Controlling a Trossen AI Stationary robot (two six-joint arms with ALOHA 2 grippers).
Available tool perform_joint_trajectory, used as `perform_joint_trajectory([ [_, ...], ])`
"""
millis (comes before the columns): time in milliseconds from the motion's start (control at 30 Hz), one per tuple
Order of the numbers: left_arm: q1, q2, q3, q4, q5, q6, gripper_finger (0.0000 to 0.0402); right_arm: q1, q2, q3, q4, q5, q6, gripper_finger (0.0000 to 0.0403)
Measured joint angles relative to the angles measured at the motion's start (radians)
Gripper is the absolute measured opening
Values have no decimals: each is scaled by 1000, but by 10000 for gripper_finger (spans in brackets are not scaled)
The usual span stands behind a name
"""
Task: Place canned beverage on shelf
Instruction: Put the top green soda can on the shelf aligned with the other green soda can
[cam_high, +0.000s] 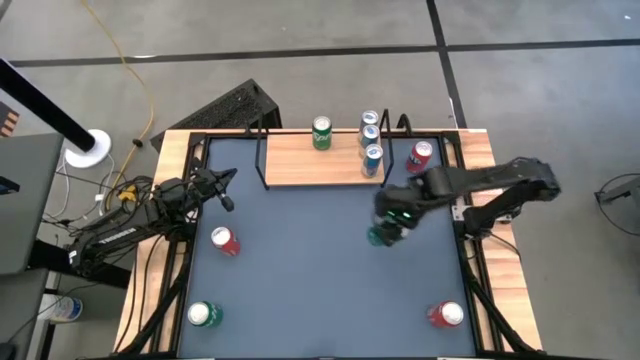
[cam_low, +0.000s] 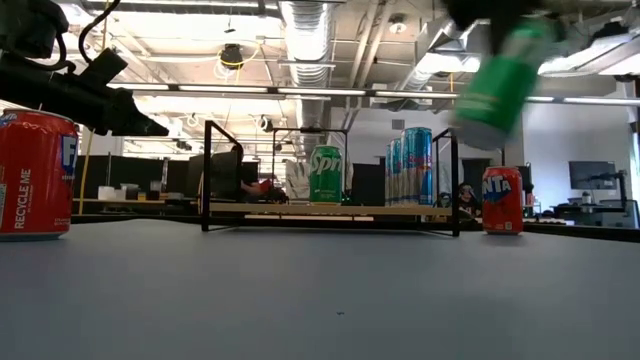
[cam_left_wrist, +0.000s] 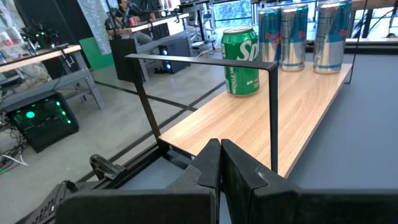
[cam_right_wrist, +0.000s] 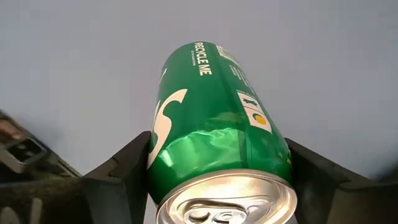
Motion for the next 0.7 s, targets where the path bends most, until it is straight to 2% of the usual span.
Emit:
perform_joint_trajectory([
  [367,0,0,0,0,0,0,0,-257,448,554,-121,-9,-531,276],
  [567,0,0,0,0,0,0,0,-330,657,821,-261,-4,-750,276],
  [700,0,0,0,0,0,0,0,-366,739,925,-254,17,-876,276],
])
